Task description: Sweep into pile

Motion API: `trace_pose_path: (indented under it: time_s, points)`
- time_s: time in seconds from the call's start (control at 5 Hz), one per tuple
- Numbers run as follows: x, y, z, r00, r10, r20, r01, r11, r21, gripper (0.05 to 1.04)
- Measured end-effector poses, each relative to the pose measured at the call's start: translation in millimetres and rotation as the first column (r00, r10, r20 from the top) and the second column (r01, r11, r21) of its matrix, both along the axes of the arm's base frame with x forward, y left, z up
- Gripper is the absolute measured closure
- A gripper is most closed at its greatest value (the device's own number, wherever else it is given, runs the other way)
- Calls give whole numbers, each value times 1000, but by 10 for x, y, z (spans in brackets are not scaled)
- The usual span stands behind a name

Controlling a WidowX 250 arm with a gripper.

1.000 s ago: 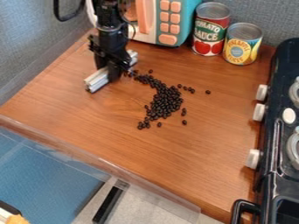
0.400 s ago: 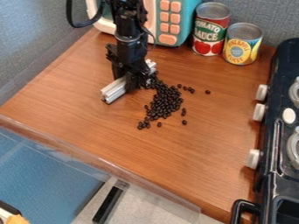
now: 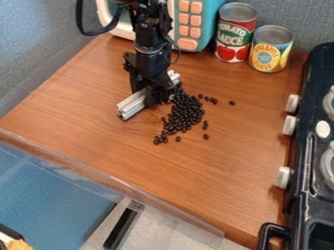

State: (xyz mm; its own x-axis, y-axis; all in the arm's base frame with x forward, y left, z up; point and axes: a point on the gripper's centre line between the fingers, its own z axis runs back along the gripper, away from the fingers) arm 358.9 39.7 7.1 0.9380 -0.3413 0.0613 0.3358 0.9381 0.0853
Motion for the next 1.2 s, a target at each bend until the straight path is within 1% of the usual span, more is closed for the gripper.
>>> trace_pose_path:
  time_s: [0.2, 0.4, 0.6, 0.8, 1.0, 1.2]
  points:
    - [2, -18, 2, 1000, 10, 13, -10, 1000, 2, 699]
    - [-29, -155, 5, 1000, 3, 1, -3, 1000, -3, 699]
    - [-26, -257, 29, 1000, 18, -11, -18, 999, -29, 699]
    - [-31, -380, 40, 999, 20, -25, -21, 999, -47, 699]
    - [-1, -461, 92, 999, 30, -30, -32, 998, -61, 699]
    - [20, -446, 111, 998, 61, -25, -62, 996, -57, 699]
